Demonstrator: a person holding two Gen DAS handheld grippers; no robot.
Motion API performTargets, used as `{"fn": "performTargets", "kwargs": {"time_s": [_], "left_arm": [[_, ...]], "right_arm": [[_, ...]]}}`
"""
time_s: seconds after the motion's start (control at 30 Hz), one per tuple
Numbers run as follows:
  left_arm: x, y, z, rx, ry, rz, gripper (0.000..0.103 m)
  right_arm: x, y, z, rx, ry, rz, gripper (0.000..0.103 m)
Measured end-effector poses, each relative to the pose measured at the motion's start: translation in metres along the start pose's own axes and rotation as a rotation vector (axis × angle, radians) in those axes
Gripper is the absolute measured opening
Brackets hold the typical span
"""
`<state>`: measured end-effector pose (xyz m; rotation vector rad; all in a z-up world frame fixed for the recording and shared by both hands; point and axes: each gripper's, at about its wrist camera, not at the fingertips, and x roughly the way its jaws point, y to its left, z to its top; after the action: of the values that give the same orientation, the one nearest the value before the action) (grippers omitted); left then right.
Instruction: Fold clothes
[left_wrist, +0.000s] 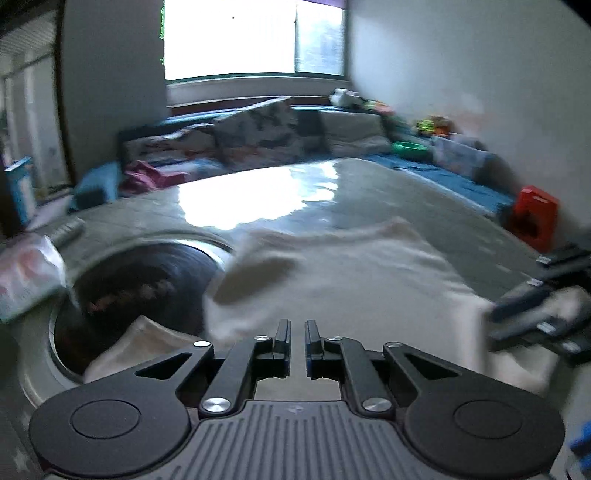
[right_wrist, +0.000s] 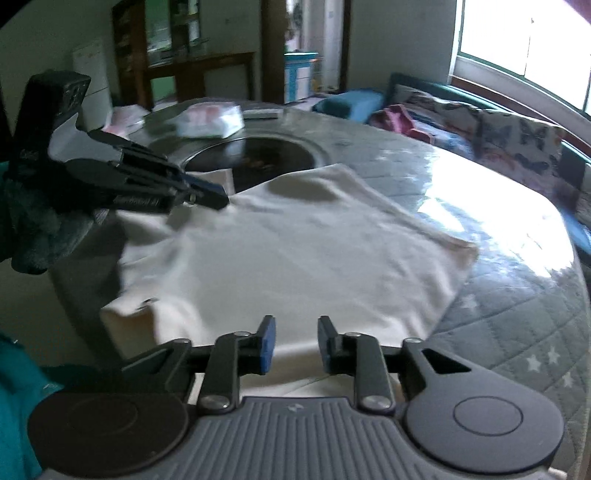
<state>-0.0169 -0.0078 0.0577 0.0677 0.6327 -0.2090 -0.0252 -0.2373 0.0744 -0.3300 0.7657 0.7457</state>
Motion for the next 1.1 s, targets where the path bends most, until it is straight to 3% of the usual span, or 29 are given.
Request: {"fn": "performTargets", "kwargs": {"time_s": [0.07, 0.13, 0.2, 0.33, 0.43, 0.57, 0.67, 0.7, 0.87, 1.0, 1.1], "left_arm": [[0.015, 0.007, 0.011, -0.013, -0.005, 0.039, 0.016], [0.032, 0.012, 0.021, -0.013, -0.006, 0.073, 0.025], [0.05, 0.015, 0.028, -0.004, -0.004, 0.109, 0.036], [0.087, 0.027, 0.041, -0.027, 0.027, 0.155, 0.042], [0.106, 0.036, 0.044, -0.046, 0.053, 0.146, 0.044], [0.118, 0.04, 0.044, -0.058, 0.069, 0.097, 0.037], [0.119, 0.039, 0.044, -0.068, 0.069, 0.055, 0.007], [0.115, 0.038, 0.043, -0.067, 0.053, 0.045, 0.005], [0.086, 0.011, 0.037, -0.008, -0.01, -0.05, 0.005], [0.069, -0.018, 0.025, 0.098, 0.01, -0.196, 0.01], [0.058, -0.022, 0.024, 0.107, -0.019, -0.197, 0.011]], "right_arm": [[0.005, -0.01, 0.003, 0.013, -0.004, -0.017, 0.029], [0.012, -0.022, 0.006, 0.037, -0.009, -0.038, 0.037], [0.018, -0.034, 0.008, 0.064, -0.012, -0.058, 0.038], [0.029, -0.058, 0.012, 0.135, -0.016, -0.079, 0.041], [0.036, -0.07, 0.014, 0.16, -0.018, -0.091, 0.043], [0.044, -0.084, 0.016, 0.188, -0.021, -0.105, 0.049], [0.049, -0.091, 0.017, 0.201, -0.021, -0.114, 0.051], [0.05, -0.093, 0.017, 0.203, -0.021, -0.118, 0.051], [0.055, -0.102, 0.016, 0.222, -0.025, -0.124, 0.051], [0.059, -0.105, 0.015, 0.239, -0.021, -0.123, 0.051], [0.059, -0.106, 0.015, 0.239, -0.02, -0.125, 0.051]]}}
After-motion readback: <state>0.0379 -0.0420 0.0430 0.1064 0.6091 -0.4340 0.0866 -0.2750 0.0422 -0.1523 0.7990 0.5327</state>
